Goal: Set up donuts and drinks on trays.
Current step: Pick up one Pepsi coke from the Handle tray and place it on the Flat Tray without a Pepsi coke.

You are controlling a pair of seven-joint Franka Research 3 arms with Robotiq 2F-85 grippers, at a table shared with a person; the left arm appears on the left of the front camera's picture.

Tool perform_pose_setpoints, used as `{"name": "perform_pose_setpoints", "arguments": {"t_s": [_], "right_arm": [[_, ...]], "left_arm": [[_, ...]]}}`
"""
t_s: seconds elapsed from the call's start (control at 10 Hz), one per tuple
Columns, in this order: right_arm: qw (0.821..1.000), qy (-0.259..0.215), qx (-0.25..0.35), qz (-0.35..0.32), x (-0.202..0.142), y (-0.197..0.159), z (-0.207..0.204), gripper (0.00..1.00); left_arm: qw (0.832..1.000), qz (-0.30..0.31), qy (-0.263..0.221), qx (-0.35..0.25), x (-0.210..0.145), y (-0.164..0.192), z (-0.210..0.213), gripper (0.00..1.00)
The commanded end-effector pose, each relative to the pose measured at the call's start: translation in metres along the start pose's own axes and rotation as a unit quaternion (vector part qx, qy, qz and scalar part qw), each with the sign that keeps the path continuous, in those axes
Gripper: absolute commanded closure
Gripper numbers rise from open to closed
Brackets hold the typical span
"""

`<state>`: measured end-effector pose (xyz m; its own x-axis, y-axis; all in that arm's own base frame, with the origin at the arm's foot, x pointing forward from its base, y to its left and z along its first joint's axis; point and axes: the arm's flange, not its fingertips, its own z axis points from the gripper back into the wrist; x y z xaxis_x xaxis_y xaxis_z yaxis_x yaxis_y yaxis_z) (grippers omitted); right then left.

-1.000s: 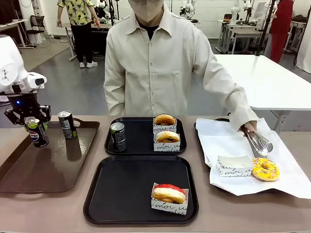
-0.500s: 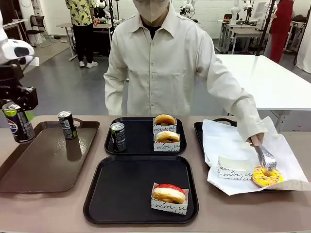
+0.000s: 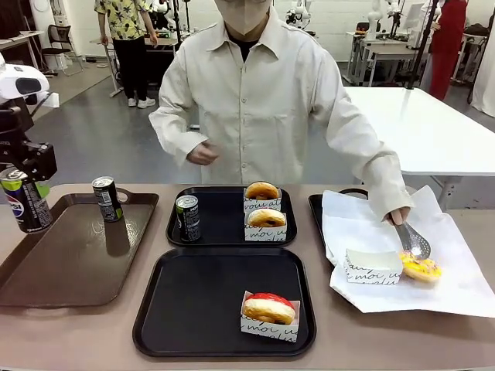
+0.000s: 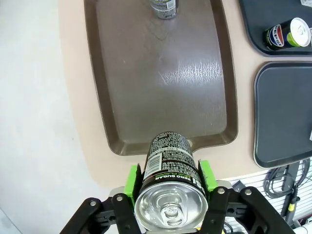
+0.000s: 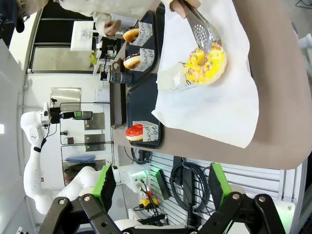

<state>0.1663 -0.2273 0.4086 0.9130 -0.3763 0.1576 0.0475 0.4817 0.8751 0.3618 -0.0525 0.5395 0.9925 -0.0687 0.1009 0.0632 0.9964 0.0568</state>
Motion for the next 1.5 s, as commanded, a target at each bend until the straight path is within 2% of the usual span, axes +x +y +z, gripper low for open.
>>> {"name": "perform_pose_setpoints", "arguments": {"t_s": [0.0,0.1,0.2,0.3,0.4,0.6,1.0,1.4], "right_arm": [[1.0,-0.002,0.009,0.009,0.001,0.0,-0.002,0.0],[1.0,-0.002,0.009,0.009,0.001,0.0,-0.002,0.0],[1.0,-0.002,0.009,0.009,0.001,0.0,-0.002,0.0],[1.0,-0.002,0.009,0.009,0.001,0.0,-0.002,0.0],[1.0,-0.002,0.009,0.009,0.001,0.0,-0.002,0.0],[1.0,-0.002,0.009,0.009,0.001,0.0,-0.002,0.0],[1.0,-0.002,0.009,0.009,0.001,0.0,-0.002,0.0],[1.0,-0.002,0.009,0.009,0.001,0.0,-0.002,0.0]], "left_arm": [[1.0,0.0,-0.006,0.0,-0.003,0.0,0.004,0.42],[0.999,-0.03,-0.029,-0.032,0.001,-0.031,0.006,0.42],[0.995,-0.048,-0.054,-0.065,-0.024,-0.061,0.008,0.42],[0.993,-0.065,-0.054,-0.088,-0.028,-0.083,0.009,0.42],[0.99,-0.087,-0.044,-0.102,-0.018,-0.102,0.009,0.42],[0.986,-0.104,-0.033,-0.124,-0.035,-0.132,-0.005,0.42],[0.978,-0.171,0.004,-0.121,-0.021,-0.203,-0.033,0.42],[0.975,-0.192,0.019,-0.11,-0.01,-0.243,-0.058,0.42]]}}
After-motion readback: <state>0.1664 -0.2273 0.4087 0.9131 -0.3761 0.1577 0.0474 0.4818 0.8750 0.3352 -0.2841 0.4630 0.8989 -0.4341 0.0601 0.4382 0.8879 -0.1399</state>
